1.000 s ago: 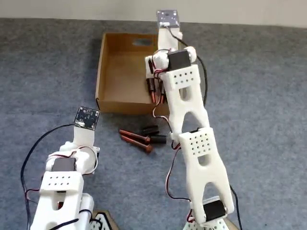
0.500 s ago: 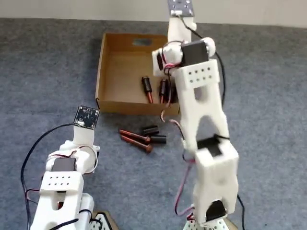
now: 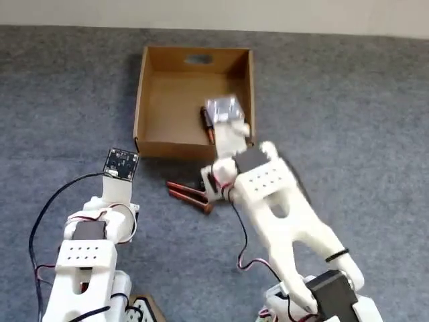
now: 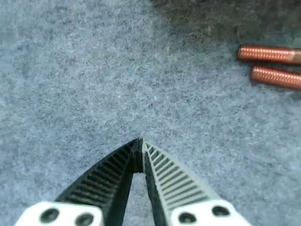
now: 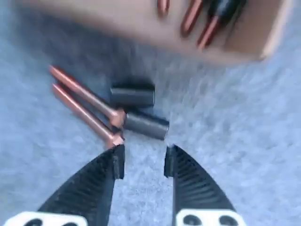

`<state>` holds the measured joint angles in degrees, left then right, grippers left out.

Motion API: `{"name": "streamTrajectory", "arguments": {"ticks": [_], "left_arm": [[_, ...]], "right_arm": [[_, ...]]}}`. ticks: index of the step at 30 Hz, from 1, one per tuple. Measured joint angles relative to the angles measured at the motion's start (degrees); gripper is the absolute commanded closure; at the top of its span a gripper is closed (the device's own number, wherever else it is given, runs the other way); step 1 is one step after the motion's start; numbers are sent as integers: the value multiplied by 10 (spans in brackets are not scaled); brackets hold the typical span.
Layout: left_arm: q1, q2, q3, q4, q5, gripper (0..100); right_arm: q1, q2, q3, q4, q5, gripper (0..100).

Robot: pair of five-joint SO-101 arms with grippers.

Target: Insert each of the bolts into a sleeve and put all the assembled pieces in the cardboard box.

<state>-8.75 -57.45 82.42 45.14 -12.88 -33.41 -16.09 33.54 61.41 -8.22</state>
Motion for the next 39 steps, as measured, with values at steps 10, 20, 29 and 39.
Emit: {"name": "streamTrajectory", "arguments": {"ticks": [10,20,29,39], "left_arm": [[0,0,0,0,0,992],[0,0,0,0,0,992],[0,0,0,0,0,992],[0,0,0,0,0,992]], "right_arm": [[-5,-4,78,-106,208,786],[-5,-5,84,-102,459,786],[-6,67,79,-94,500,786],[-2,122,40,-94,500,863]]}}
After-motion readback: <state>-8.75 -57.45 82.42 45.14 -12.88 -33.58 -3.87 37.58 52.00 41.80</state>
